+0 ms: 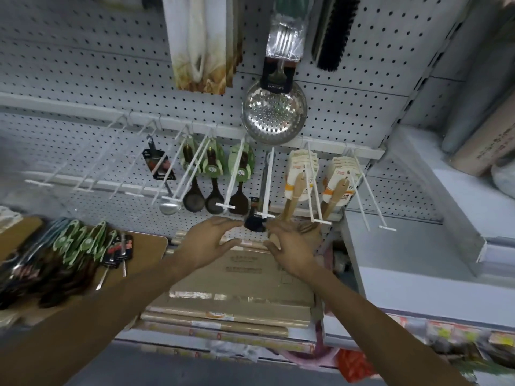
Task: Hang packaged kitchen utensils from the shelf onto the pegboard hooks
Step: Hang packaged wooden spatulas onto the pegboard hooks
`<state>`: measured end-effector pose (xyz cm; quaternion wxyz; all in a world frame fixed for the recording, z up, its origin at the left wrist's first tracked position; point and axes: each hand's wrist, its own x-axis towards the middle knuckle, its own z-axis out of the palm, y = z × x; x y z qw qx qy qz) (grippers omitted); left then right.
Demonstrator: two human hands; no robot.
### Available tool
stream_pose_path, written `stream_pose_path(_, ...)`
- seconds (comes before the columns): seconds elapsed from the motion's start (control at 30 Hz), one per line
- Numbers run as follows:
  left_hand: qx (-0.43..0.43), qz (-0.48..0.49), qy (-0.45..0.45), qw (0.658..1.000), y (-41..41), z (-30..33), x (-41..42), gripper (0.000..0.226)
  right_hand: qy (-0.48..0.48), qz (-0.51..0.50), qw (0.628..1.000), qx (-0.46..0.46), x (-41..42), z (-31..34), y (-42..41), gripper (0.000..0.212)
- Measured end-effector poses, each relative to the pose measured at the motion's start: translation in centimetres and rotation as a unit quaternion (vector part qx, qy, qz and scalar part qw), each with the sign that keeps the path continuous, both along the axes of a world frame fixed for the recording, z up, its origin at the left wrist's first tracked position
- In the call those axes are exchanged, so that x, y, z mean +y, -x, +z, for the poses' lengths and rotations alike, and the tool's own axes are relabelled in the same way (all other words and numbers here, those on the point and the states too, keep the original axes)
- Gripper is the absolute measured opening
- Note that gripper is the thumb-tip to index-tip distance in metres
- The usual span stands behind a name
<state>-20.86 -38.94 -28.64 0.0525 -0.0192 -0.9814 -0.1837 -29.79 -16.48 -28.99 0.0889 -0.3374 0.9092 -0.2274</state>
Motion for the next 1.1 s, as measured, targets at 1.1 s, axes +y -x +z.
stream_pose_path(1.1, 0.11, 0.145, 0.09, 0.979, -46.2, 6.3, -42.0, 0.061, 0.042, 0.374, 0.913, 0.156, -46.4, 7.5, -33.2, 0.061)
